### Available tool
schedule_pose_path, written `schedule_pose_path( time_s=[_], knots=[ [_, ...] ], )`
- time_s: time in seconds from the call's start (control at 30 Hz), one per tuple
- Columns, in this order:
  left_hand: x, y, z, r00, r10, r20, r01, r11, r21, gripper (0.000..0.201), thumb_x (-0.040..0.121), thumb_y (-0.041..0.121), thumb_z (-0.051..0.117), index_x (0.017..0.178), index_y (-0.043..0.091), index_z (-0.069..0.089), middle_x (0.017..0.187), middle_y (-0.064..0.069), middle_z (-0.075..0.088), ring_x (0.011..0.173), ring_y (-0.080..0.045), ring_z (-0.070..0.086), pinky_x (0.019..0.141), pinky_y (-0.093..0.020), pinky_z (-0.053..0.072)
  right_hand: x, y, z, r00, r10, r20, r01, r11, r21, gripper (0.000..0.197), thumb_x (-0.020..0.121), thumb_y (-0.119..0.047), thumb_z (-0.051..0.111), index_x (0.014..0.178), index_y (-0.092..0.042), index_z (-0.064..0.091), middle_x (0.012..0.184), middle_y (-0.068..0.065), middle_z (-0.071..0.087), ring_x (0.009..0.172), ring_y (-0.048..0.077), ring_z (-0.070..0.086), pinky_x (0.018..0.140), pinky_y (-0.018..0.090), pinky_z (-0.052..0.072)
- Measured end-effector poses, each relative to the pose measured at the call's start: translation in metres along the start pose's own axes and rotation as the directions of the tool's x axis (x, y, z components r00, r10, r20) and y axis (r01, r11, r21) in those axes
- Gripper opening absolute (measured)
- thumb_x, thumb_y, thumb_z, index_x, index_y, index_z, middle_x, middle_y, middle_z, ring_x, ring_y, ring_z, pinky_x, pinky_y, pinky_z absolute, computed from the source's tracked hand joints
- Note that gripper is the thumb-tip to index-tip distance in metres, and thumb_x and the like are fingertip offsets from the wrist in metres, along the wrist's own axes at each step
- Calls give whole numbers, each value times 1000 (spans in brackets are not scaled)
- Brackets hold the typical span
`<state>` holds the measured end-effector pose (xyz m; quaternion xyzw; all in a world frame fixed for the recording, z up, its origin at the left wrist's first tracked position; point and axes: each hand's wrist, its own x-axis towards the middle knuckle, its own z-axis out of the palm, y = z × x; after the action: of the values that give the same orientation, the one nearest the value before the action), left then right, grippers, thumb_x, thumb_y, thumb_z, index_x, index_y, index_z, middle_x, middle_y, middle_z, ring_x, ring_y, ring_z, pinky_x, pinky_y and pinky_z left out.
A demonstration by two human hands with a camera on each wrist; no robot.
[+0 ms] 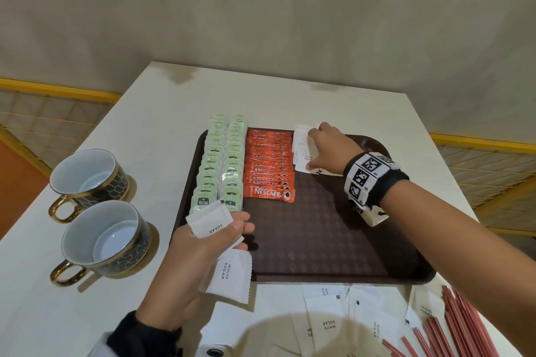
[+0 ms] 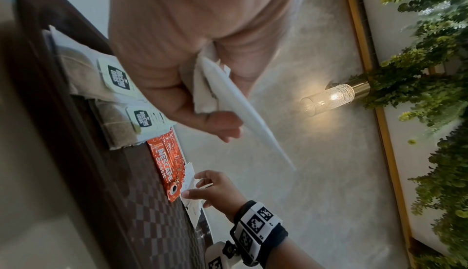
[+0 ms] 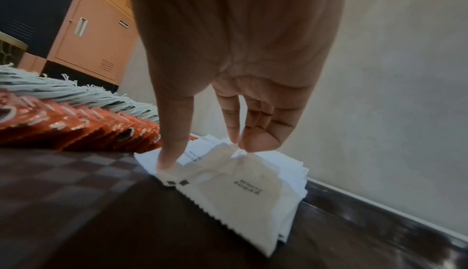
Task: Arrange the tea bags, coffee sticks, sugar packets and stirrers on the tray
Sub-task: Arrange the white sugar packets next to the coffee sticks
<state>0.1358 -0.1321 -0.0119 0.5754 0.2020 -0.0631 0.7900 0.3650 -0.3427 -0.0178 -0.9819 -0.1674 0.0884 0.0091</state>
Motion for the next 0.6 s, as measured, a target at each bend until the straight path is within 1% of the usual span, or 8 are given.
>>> schedule_pose_path(
  time_s=[0.1,0.2,0.27,0.33,0.4,0.5,0.53,0.6],
  knots=[
    [2,0,3,1000,-9,-6,8,998,-62,20,85,12,66,105,12,72,99,-9,76,75,-16,68,60,-21,55,1,-3,4,1000,-12,3,12,999,31,65,76,-28,80,130,-9,47,125,11,47,116,30,49,90,44,49],
    [7,1,10,1000,0,1,0,995,-103,23,87,15,64,109,14,69,101,-8,75,73,-13,70,59,-21,55,-4,-2,2,1000,-11,-8,12,996,92,76,77,-31,79,139,-12,40,132,11,46,121,30,48,96,44,47],
    [12,4,18,1000,-3,12,5,989,-145,23,90,15,62,113,15,67,103,-8,75,74,-12,72,62,-24,57,-14,-3,-6,998,-8,-59,19,982,190,77,80,-34,77,143,-13,37,132,11,46,121,29,49,97,39,45],
    [16,11,27,1000,-1,31,7,983,-183,23,93,16,60,115,16,64,104,-7,75,80,-14,73,70,-30,58,-34,-10,-19,993,17,-116,26,933,360,71,83,-35,74,142,-14,39,125,9,51,108,23,54,88,30,44],
    [18,19,37,999,12,50,-1,978,-208,18,94,16,59,112,19,63,104,-6,75,86,-18,73,78,-37,57,-62,-25,-31,992,46,-117,32,811,584,54,85,-38,71,130,-16,51,107,5,59,84,15,56,70,24,44],
    [18,31,49,995,57,79,-37,971,-237,16,96,16,57,109,20,65,109,-9,74,95,-23,72,84,-43,57,-113,-54,-42,999,-34,5,12,502,865,35,86,-43,68,102,-13,63,82,6,64,66,13,57,53,25,46],
    [17,34,52,993,68,91,-44,970,-241,18,96,17,57,111,18,66,111,-11,73,98,-26,71,85,-45,57,-130,-64,-43,996,-77,40,-2,443,897,35,84,-45,69,97,-13,63,80,7,64,65,14,58,51,26,46],
    [14,36,56,991,74,108,-45,966,-254,19,95,18,57,110,13,67,114,-17,70,104,-33,68,89,-52,55,-156,-80,-39,987,-146,71,-3,419,908,35,79,-42,75,100,-16,64,85,10,69,66,16,62,51,28,50]
  ],
)
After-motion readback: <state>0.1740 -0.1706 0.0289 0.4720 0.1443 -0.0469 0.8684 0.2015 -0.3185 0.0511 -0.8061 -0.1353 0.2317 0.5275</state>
